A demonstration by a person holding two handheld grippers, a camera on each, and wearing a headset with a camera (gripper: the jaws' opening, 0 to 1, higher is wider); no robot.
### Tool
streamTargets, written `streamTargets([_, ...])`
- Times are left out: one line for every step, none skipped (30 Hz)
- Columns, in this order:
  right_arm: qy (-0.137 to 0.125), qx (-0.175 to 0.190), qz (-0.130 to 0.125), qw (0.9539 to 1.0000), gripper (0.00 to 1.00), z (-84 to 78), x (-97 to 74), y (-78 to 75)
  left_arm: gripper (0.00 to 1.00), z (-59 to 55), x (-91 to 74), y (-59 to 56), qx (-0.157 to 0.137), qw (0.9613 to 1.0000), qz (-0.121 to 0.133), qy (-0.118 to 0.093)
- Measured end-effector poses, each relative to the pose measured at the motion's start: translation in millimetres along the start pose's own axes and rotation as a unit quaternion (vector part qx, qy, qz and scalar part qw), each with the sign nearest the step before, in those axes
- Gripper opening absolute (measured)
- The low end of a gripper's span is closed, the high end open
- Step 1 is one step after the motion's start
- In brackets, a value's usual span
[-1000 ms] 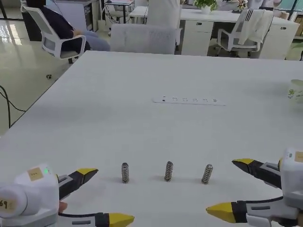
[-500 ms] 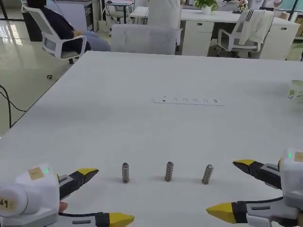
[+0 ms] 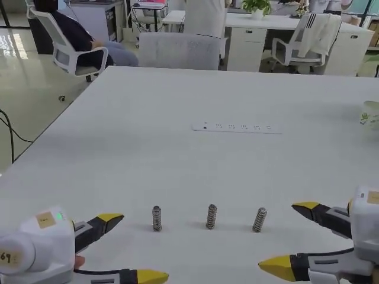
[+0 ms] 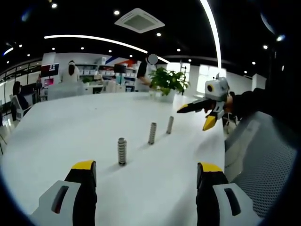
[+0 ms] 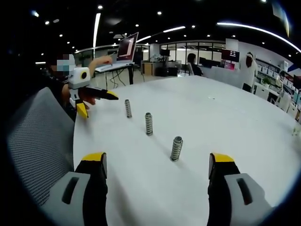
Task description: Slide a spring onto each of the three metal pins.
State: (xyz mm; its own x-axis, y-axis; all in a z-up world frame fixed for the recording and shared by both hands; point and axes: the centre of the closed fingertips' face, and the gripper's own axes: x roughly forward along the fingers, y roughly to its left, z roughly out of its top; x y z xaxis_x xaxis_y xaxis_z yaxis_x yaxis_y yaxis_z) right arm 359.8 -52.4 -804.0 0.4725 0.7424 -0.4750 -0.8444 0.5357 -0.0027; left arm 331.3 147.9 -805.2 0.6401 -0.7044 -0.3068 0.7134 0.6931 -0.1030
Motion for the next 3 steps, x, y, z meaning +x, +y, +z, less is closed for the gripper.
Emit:
streamTargets([0.001, 0.000, 0.000, 1.0000, 0.90, -0.3, 0.1, 0.0, 0.85, -0.1, 0.0, 0.1, 0.000, 1.0000, 0.000, 0.000])
streamTargets([0.001, 0.000, 0.000, 1.0000, 0.90, -0.4, 0.1, 0.1, 0.85, 0.0, -0.1, 0.0, -0.001, 1.0000, 0.000, 0.000])
streamTargets([0.001, 0.000, 0.001, 1.0000, 0.90, -0.6, 0.2, 0.4, 0.85, -0.1, -0.1, -0.3, -0.001, 1.0000, 0.000, 0.000])
